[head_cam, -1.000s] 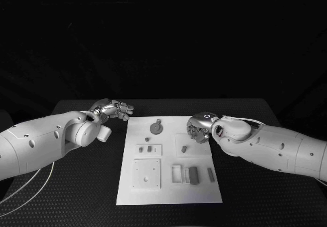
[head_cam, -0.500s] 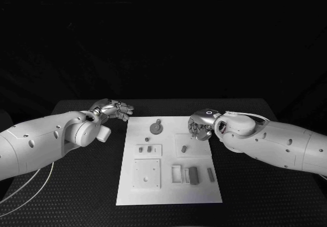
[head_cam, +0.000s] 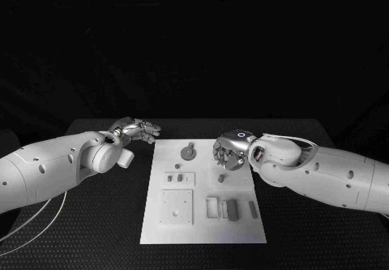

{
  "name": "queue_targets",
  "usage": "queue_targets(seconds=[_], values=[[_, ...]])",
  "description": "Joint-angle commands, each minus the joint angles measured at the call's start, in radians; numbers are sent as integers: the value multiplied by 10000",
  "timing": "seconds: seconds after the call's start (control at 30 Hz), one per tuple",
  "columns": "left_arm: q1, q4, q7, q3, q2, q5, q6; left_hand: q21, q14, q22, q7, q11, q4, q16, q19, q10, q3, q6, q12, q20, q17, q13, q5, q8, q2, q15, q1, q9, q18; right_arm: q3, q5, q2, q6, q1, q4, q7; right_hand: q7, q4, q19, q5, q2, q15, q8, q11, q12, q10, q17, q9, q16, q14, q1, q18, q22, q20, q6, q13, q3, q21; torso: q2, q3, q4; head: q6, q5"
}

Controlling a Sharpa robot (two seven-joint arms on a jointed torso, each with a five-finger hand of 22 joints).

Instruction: Assemble the parts on the task board

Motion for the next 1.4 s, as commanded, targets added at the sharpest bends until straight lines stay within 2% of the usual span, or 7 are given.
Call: queue_targets(seconds=[0.03,0.3,0.47,0.77,0.97,1.23,1.4], values=[[23,-11,103,9,27,-19,24,-54,78,13,4,21,12,-56,54,-38,-46,-91,24,-13,19,-9,-48,58,3,-15,-66,-9,96,4,-360,100,-129,-2,269,-403,-5,-48,6,16,19,-31,44,9,-45,58,13,16,-35,56,-52,143,121,-43,69,16,-4,45,5,-14,22,26,91],[25,-6,121,10,64,-19,-24,-60,78,16,2,17,11,-68,54,-31,-44,-88,30,-14,30,-10,-46,65,3,-15,-61,-8,98,4,-675,613,-218,-114,718,-480,-6,-64,25,19,23,-38,43,6,-57,73,35,32,-36,79,-59,143,126,-49,73,33,4,56,-6,-32,-7,39,423],[25,-29,119,10,133,-17,-61,-64,78,18,2,17,13,-75,56,-30,-43,-89,31,-13,37,-12,-46,68,6,-14,-60,-9,98,-48,-874,1089,-179,-251,697,-476,-8,-74,39,19,26,-43,43,2,-65,84,49,43,-38,93,-63,143,127,-54,77,45,12,63,-24,-40,-7,23,637],[33,-108,145,10,165,-7,-106,-72,80,23,2,16,4,-91,58,-30,-37,-97,33,-13,54,-15,-44,73,2,-14,-42,-11,100,-178,-1030,1520,-268,-730,547,-445,-8,-81,46,20,33,-45,39,1,-76,90,62,53,-46,99,-74,143,128,-57,76,57,18,67,8,-35,21,-5,846],[55,-129,148,10,202,-7,-110,-75,81,25,2,13,8,-99,59,-22,-37,-97,38,-12,62,-15,-44,77,2,-13,-43,-11,100,-241,-1032,1619,-545,-873,564,-430,-7,-83,51,16,32,-46,37,1,-82,95,70,59,-50,105,-82,143,129,-59,76,64,22,69,15,-29,26,-48,974],[64,-133,153,9,241,-6,-88,-80,81,27,4,11,8,-109,60,-16,-38,-102,41,-10,71,-16,-45,79,-3,-11,-42,-13,99,-424,-1052,1806,-615,-1044,361,-413,-9,-87,61,15,23,-50,37,-3,-90,105,82,70,-55,115,-87,143,128,-63,80,76,34,72,16,-26,20,-104,1116],[64,-136,154,9,250,-6,-66,-84,81,29,4,9,10,-115,61,-13,-37,-104,43,-10,78,-16,-45,81,0,-11,-41,-14,99,-454,-1062,1891,-576,-1145,331,-392,-11,-90,68,15,22,-52,36,-5,-96,110,90,78,-60,121,-87,143,127,-67,82,83,45,73,16,-14,27,-182,1206]])
